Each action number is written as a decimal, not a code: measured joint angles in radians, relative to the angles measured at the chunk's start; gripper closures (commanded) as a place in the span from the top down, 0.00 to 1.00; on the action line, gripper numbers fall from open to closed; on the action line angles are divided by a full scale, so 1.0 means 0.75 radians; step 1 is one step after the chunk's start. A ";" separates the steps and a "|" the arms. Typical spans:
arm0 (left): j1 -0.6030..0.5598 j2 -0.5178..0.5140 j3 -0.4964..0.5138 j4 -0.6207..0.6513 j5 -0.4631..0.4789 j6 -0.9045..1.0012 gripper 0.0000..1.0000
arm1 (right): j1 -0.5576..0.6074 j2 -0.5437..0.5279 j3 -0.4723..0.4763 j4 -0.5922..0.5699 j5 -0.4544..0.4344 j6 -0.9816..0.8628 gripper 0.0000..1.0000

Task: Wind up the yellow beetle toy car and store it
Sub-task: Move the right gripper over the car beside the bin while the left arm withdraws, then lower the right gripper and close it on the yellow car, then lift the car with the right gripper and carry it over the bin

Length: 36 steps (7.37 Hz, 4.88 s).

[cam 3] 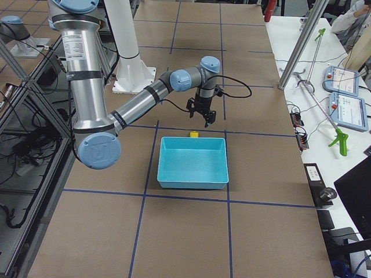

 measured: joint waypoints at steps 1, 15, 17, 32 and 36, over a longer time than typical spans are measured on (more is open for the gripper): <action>-0.019 0.062 0.021 -0.027 -0.007 0.101 1.00 | -0.078 0.005 0.007 -0.057 0.002 -0.006 1.00; -0.120 0.307 0.062 -0.249 -0.009 0.211 1.00 | -0.352 0.027 -0.208 0.334 -0.399 -0.284 0.99; -0.120 0.304 0.063 -0.249 -0.009 0.213 1.00 | -0.353 -0.003 -0.302 0.473 -0.405 -0.298 0.99; -0.117 0.293 0.064 -0.249 -0.007 0.210 1.00 | -0.212 0.061 -0.008 0.040 -0.304 -0.486 0.08; -0.114 0.284 0.068 -0.249 -0.006 0.209 1.00 | -0.120 0.010 0.097 -0.058 -0.298 -0.588 0.08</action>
